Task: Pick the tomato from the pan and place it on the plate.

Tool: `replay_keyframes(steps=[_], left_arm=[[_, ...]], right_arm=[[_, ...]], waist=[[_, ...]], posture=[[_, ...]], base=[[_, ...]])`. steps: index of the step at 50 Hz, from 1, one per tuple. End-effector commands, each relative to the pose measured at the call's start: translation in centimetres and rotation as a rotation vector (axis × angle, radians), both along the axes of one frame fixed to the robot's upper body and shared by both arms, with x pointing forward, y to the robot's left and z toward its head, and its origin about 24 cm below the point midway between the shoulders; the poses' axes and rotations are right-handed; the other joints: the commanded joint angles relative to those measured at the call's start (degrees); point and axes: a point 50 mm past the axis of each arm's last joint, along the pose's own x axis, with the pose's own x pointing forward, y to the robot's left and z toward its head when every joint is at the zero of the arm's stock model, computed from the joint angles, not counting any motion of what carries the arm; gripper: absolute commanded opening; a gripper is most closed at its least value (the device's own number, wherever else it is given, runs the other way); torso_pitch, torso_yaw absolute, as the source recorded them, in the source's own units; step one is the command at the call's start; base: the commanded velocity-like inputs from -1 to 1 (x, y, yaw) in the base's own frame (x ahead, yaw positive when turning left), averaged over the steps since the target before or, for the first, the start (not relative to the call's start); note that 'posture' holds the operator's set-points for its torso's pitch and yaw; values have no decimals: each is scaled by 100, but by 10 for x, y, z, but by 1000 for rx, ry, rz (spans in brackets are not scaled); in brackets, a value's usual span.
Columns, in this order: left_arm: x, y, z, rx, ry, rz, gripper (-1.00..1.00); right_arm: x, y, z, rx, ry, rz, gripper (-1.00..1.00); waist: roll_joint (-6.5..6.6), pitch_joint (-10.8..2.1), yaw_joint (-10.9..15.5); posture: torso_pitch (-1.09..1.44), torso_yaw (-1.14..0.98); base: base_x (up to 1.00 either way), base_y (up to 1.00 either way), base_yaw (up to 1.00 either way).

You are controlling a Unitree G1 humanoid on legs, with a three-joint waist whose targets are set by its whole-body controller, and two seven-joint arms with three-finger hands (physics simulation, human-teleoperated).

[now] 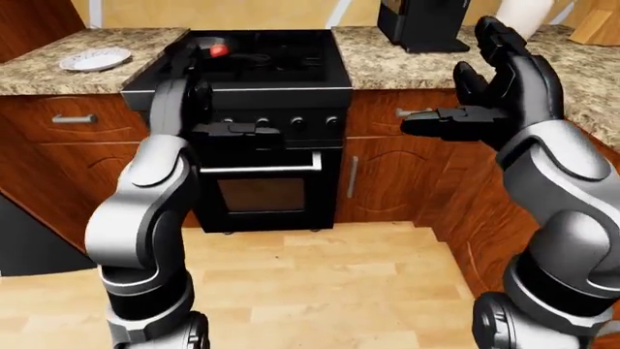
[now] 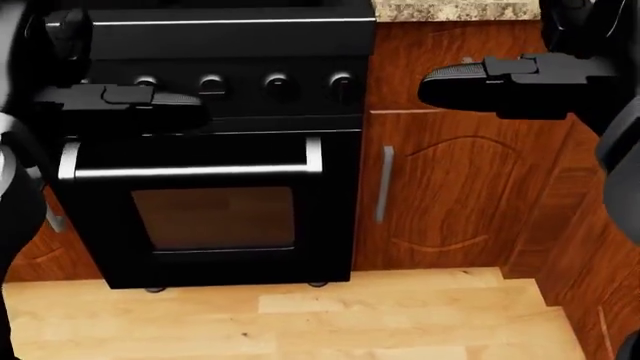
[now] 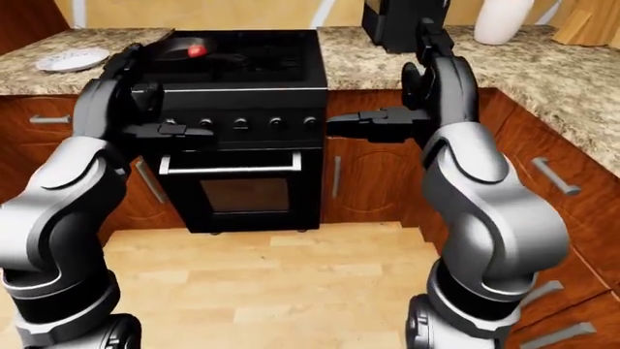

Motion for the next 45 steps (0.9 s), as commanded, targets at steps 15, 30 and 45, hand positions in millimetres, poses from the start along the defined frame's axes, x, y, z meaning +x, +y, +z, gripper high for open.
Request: replay_keyframes(steps=[15,30,45], left_arm=[[-10,1,28,-4,-134,2,100],[-9,0,27,-30,-127,-6,100],[-10,0,30,-47,-132,-12,100]], right_arm=[[-7,3,16,10,-102,13,100],[-9,4,17,2,-105,14,100],[-8,5,17,10,-103,26,100]], waist=[[198,-134,-26],[-240,-144,-6],[247,-162,-24]], posture=[[0,0],[0,0],[0,0]], base=[[12,0,0],[11,0,0],[10,0,0]])
